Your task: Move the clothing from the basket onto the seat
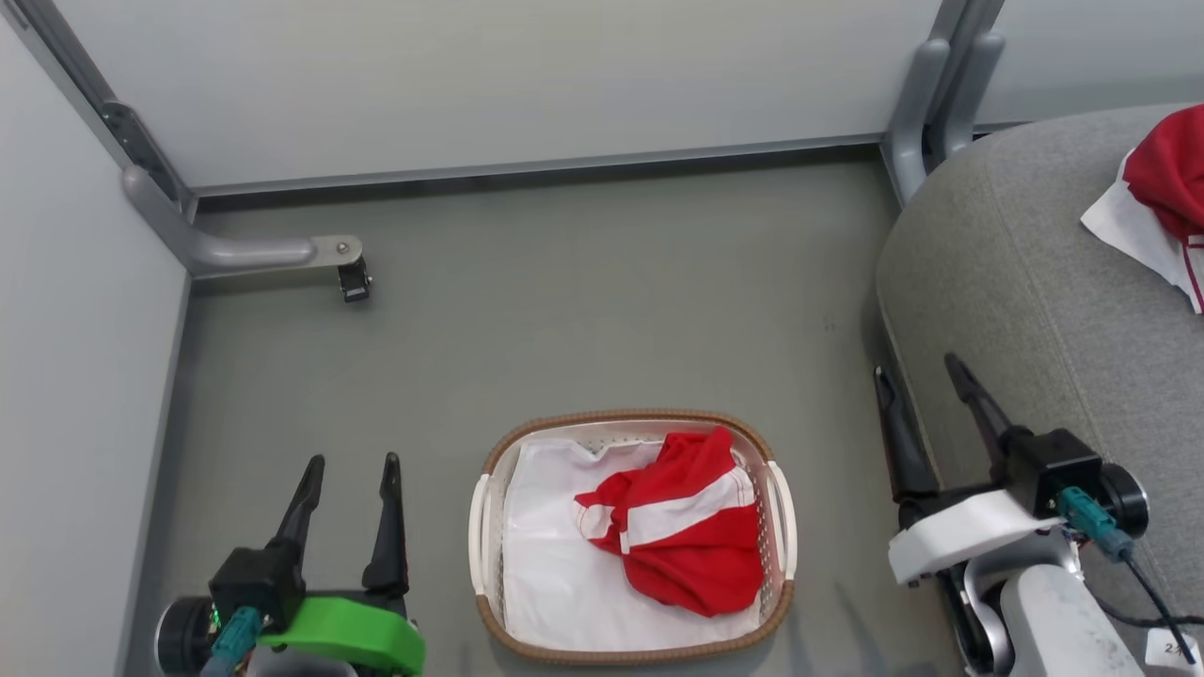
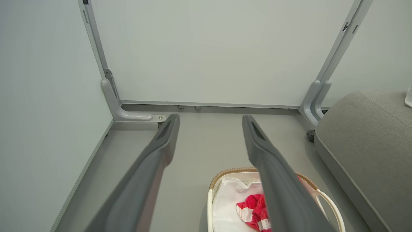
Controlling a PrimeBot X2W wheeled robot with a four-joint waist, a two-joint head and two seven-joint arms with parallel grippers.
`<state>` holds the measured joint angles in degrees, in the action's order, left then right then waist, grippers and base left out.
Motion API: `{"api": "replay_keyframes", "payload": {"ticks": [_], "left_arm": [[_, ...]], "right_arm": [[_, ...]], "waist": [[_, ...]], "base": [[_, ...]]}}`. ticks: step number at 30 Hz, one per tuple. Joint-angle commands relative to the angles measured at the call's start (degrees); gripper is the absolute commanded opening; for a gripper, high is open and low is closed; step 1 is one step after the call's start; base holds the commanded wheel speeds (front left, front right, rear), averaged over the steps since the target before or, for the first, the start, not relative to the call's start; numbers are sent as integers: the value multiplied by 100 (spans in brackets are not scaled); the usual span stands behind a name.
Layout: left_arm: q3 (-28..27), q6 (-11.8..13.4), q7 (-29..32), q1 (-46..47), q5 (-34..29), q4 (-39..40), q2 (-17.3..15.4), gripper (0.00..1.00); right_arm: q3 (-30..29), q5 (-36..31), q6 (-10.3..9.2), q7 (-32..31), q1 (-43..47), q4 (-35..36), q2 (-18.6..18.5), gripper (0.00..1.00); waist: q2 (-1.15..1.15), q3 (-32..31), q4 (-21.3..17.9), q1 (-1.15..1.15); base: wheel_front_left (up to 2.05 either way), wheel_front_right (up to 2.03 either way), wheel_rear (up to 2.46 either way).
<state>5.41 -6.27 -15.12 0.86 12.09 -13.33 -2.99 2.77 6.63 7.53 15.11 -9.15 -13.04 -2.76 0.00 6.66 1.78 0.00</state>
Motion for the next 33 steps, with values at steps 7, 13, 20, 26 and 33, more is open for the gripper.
{"api": "replay_keyframes", "payload": {"ticks": [7,13,20,26,33], "left_arm": [[465,-79,-1,1048,-330,-230,-117,100],[1191,-122,222,2305,-613,-750,-179,100],[2434,-123,573,3611,-514,-1842,-287,100],[3498,-124,792,4185,-147,-2827,-221,100],[4526,-124,731,4703,173,-3549,-296,100]], "right_arm": [[-340,-154,-8,8,-560,333,-25,100],[-506,-337,-8,7,-1105,639,-22,100],[-437,-334,-8,7,-1792,983,-21,100],[-312,-250,-8,5,-2068,1195,-19,100],[-237,-190,-8,5,-2235,1571,-18,100]], "waist": [[0,1032,-180,0],[0,1960,-397,0],[0,3037,-854,0],[0,3622,-1145,0],[0,4124,-1384,0]], "base": [[0,0,0],[0,0,0],[0,0,0],[0,0,0],[0,0,0]]}}
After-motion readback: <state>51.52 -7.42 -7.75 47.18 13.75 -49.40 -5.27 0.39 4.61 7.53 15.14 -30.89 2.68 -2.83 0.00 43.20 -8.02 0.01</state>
